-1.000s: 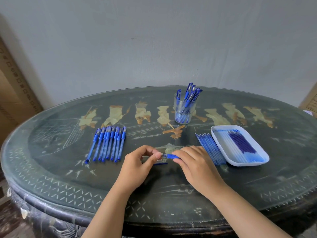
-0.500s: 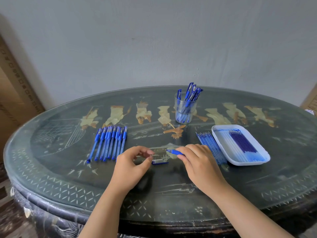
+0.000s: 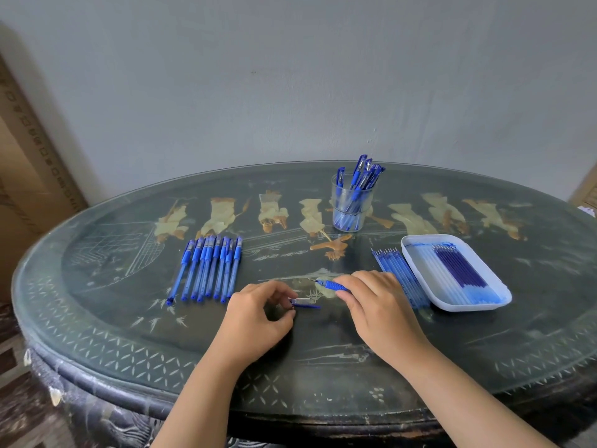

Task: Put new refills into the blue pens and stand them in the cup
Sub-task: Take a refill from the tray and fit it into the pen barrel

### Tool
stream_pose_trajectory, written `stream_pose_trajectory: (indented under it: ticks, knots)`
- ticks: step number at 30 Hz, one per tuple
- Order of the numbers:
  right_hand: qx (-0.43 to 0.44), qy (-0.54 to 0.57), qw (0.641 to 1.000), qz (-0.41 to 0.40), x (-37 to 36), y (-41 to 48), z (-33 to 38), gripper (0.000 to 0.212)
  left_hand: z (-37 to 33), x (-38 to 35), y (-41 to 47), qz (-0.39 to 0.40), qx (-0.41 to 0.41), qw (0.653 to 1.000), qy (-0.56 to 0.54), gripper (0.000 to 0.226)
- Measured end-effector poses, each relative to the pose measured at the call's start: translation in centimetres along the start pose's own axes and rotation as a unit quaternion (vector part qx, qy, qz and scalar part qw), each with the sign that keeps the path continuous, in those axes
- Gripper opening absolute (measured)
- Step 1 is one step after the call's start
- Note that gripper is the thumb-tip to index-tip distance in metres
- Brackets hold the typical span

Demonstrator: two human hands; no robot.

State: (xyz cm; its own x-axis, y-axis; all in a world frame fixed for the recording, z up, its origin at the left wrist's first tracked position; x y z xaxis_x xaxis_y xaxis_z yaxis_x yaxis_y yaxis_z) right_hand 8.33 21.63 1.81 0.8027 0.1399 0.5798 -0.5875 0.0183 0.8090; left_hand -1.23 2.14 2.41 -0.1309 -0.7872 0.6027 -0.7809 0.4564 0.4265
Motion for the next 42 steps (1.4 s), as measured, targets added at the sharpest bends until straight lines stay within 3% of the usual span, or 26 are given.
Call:
stream_pose_trajectory:
  ticks: [15, 24, 27, 30, 33, 38, 42]
  knots:
    - [-0.011, 0.012, 1.0, -0.009, 0.4, 0.2, 0.1, 0.025, 0.3, 0.1, -0.2, 0.019, 0.015, 1.0, -0.013, 0.031]
    - [-0.12, 0.076, 0.988, -0.058, 1.4, 2.0, 0.0, 0.024, -0.6, 0.6, -0.1, -0.061, 0.035, 0.994, -0.081, 0.016]
    - [-0.236, 0.187, 0.952, -0.048, 2.2, 3.4, 1.4, 0.009, -2.0, 0.8, 0.2, -0.072, 0.038, 0.989, -0.12, 0.022]
    - [-0.338, 0.317, 0.886, 0.018, 2.8, 4.4, 2.8, 0.008, -3.7, 0.2, 0.3, -0.01, 0.075, 0.975, -0.21, 0.028]
    - [-0.376, 0.377, 0.845, 0.048, 3.3, 5.0, 3.6, 0.009, -4.3, -0.6, 0.4, 0.016, 0.1, 0.958, -0.269, 0.021]
    - [-0.436, 0.444, 0.782, 0.022, 3.8, 5.7, 3.6, 0.016, -4.0, -0.3, 0.4, 0.011, 0.13, 0.941, -0.312, 0.022]
    - [-0.45, 0.441, 0.776, 0.02, 4.4, 7.1, 3.0, 0.01, -4.2, -0.1, 0.5, 0.023, 0.12, 0.948, -0.293, 0.021]
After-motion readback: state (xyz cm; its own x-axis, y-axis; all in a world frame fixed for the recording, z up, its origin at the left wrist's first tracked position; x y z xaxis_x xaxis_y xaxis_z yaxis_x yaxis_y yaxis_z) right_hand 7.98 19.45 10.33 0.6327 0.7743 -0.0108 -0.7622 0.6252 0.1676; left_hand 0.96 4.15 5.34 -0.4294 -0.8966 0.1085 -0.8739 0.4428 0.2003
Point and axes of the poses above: each hand's wrist, its own y-axis towards the middle knuckle, its own x-axis out of the back of the hand, z = x × y, the point moved 2 cm from there along y, towards the middle knuckle, and after that the axes turned 9 degrees about -z, right-handed, at the moved point
